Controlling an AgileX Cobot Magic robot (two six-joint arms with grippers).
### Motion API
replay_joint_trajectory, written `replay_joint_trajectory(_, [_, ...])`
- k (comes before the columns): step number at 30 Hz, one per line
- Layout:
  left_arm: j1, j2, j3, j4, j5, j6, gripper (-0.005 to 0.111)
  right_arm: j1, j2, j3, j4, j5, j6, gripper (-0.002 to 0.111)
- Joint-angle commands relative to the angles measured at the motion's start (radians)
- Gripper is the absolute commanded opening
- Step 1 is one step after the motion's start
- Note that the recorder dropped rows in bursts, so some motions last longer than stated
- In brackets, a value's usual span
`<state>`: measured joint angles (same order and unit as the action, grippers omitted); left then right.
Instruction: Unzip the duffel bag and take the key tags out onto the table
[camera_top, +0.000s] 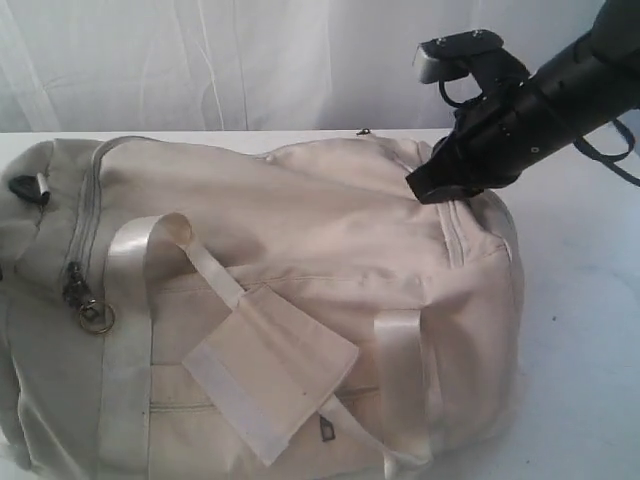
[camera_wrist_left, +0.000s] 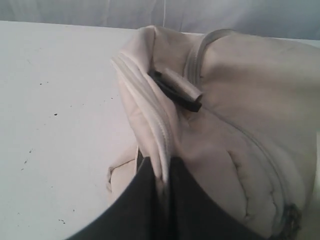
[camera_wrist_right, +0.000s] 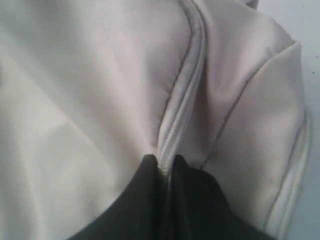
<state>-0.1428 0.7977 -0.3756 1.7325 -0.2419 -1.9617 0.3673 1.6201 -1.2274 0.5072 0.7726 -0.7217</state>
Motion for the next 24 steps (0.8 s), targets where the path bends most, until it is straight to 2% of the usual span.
replay_joint_trajectory(1, [0.002,0.044,-0.038,0.012,0.077,0.033,0.0,-0.04,-0.024,-0.006,-0.286,0.096,0.159,0.0])
replay_joint_trajectory(4, [0.002,0.073,-0.038,0.012,0.087,0.069,0.0,-0.074,-0.028,-0.006,-0.406,0.108,0.258,0.0])
replay_joint_trajectory(16, [0.002,0.077,-0.038,0.012,0.212,0.082,0.0,-0.098,-0.03,-0.006,-0.376,-0.002,0.28,0.002])
replay_joint_trajectory(19, [0.002,0.077,-0.038,0.012,0.221,0.082,0.0,-0.098,-0.04,-0.008,-0.359,-0.034,0.28,0.013])
replay_joint_trajectory(24, [0.002,0.077,-0.038,0.012,0.209,0.082,0.0,-0.098,-0.093,-0.008,-0.316,-0.126,0.28,0.056])
